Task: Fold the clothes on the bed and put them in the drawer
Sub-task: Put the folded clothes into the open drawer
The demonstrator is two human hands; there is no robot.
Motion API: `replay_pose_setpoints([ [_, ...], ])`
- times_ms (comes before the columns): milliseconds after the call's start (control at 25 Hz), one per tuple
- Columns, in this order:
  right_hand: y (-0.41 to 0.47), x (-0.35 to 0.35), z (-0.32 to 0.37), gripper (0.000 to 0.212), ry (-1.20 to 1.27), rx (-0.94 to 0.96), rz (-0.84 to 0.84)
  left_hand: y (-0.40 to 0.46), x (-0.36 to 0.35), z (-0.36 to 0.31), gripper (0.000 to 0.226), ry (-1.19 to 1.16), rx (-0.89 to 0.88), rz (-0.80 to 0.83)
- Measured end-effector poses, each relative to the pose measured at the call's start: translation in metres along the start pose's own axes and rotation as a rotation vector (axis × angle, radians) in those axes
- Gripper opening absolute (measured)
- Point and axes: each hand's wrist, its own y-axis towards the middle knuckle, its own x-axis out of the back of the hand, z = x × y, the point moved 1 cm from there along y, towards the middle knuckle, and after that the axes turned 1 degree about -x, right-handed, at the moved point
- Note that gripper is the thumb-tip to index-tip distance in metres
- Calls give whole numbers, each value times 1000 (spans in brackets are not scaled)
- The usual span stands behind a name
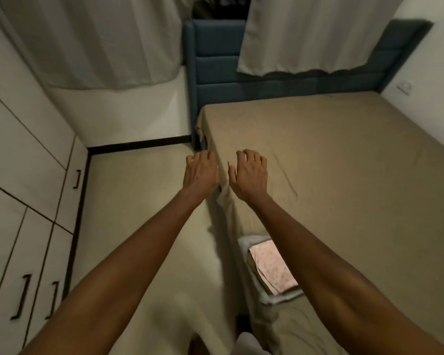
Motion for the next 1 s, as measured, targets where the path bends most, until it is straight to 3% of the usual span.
replay_pose_setpoints([
  [160,-48,-8,-78,51,-49,-114,26,-6,-51,-75,36,-112,-73,106],
  [440,-136,-64,-180,55,-61,-269,244,-57,-149,-143,47,-357,32,286],
  [600,-188,-126,-240,58,-65,-322,405,-105,-215,-153,66,-452,202,376],
  [760,-224,-196,-304,68,-12,-521,498,-142,-308,-146,96,-416,459,488],
  [1000,-268,-273,-387,78,181,-716,608,-193,-408,-148,140,-745,973,539],
])
